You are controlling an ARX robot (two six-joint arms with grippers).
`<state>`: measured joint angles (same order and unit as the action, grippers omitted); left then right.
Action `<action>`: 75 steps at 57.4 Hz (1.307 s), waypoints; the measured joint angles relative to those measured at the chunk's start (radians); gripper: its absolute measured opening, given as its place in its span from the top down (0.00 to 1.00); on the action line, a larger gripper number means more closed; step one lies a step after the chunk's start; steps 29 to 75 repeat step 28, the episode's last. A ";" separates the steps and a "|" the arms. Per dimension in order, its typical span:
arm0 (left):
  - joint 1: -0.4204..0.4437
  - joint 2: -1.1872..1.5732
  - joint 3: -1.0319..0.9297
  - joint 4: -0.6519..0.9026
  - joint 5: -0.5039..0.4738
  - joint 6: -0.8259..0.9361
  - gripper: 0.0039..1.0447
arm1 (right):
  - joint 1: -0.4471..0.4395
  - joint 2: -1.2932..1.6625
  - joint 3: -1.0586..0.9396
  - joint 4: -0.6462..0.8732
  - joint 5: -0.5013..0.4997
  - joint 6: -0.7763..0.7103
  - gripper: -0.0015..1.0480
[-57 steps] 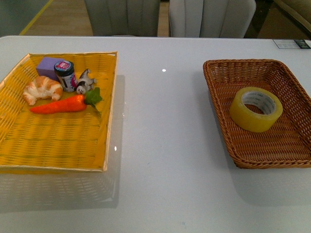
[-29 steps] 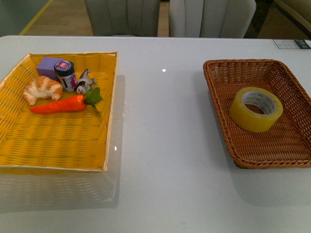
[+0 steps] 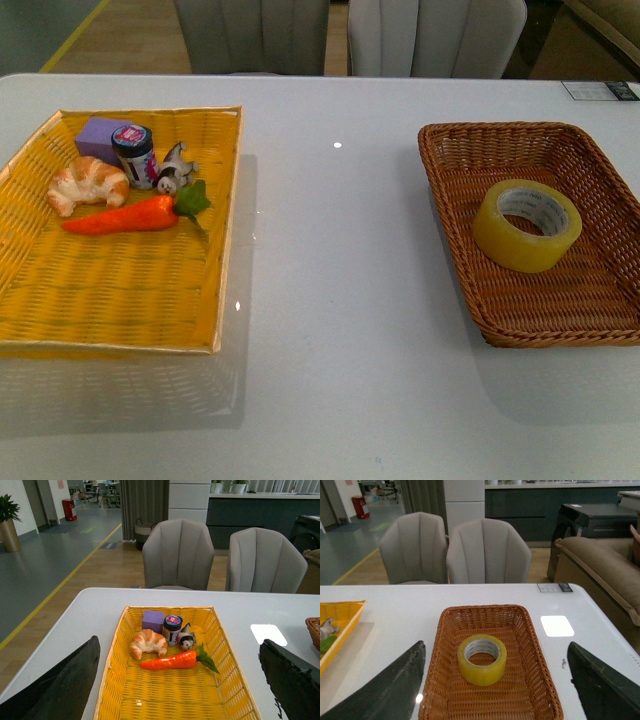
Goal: Move tape to another basket
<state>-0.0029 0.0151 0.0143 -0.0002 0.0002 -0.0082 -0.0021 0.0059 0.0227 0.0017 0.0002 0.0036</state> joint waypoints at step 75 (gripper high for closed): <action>0.000 0.000 0.000 0.000 0.000 0.000 0.08 | 0.000 0.000 0.000 0.000 0.000 0.000 0.09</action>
